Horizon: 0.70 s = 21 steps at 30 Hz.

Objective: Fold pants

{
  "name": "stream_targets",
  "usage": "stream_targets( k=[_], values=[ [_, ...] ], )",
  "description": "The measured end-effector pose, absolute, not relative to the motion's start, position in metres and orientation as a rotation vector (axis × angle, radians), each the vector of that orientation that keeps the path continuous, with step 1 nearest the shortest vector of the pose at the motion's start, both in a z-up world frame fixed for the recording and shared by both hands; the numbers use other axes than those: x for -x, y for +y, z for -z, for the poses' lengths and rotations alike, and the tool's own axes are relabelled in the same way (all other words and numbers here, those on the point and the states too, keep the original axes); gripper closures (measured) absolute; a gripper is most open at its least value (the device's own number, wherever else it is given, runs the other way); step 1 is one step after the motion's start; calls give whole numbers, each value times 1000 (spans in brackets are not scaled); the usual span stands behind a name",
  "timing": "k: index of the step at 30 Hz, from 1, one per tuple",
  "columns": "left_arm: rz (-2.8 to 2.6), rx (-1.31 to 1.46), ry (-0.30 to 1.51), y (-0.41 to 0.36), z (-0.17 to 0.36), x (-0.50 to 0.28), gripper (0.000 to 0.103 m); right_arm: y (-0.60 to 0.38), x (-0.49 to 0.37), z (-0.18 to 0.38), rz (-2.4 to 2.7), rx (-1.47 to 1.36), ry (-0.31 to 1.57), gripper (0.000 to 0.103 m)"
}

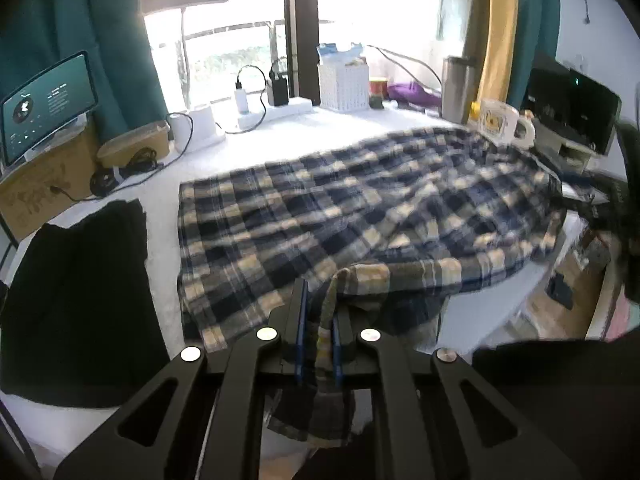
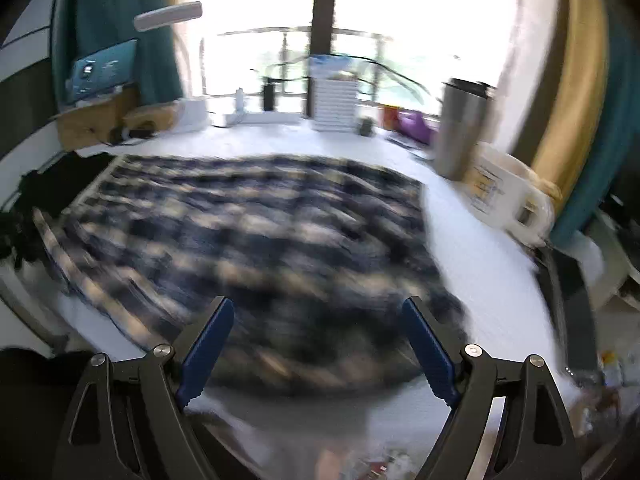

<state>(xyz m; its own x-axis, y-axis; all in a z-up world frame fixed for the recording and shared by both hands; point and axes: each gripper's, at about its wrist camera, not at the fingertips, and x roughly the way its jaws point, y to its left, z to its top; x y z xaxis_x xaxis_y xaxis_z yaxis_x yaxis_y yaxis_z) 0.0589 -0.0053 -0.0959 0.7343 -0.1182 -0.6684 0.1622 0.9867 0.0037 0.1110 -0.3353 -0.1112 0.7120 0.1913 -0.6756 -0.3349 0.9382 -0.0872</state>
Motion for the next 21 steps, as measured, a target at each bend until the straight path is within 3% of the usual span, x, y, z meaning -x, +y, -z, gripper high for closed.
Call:
stream_targets(
  k=[13, 21],
  values=[
    [130, 47, 758, 15, 79, -91, 94, -341, -76, 146, -208, 616, 612, 16],
    [134, 110, 765, 28, 72, -102, 95, -323, -73, 157, -248, 672, 572, 16]
  ],
)
